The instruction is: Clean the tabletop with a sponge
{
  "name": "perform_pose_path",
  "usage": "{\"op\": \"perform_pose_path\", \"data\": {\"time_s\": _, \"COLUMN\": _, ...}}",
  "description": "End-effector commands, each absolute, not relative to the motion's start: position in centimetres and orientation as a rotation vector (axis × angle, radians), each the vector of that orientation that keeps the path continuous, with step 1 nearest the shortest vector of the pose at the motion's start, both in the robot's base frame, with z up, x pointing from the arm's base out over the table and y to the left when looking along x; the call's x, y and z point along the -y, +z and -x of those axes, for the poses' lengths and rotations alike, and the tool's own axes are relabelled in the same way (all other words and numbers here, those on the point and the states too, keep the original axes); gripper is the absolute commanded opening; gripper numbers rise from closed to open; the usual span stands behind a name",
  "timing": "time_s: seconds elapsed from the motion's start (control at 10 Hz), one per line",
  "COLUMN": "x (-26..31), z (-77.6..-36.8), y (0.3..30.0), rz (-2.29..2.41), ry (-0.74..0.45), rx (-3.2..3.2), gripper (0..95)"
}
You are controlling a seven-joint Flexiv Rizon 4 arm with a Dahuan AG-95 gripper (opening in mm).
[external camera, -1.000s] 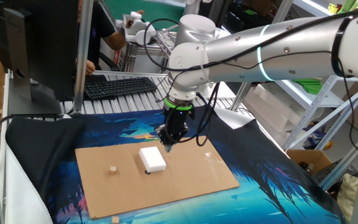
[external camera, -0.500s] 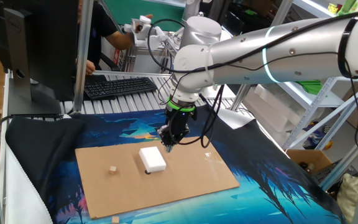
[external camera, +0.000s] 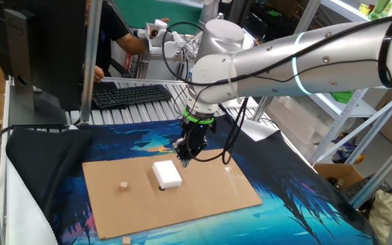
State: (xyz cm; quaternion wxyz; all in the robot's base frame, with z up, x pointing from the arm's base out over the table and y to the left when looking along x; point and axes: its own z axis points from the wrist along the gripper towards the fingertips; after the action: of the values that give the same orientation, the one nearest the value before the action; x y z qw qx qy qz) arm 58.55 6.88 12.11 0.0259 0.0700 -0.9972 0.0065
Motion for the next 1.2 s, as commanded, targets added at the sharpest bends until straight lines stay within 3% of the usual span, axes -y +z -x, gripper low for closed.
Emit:
{"op": "perform_pose_path", "data": {"time_s": 0.1, "x": -6.9, "z": -58.7, "y": 12.1, "rz": -0.196, "ry": 0.016, "rx": 3.087, "gripper": 0.0}}
{"op": "perform_pose_path", "data": {"time_s": 0.6, "x": -6.9, "z": -58.7, "y": 12.1, "rz": -0.125, "ry": 0.015, "rx": 3.08, "gripper": 0.0}}
{"op": "perform_pose_path", "data": {"time_s": 1.2, "x": -8.3, "z": -61.9, "y": 12.5, "rz": -0.053, "ry": 0.014, "rx": 3.033, "gripper": 0.0}}
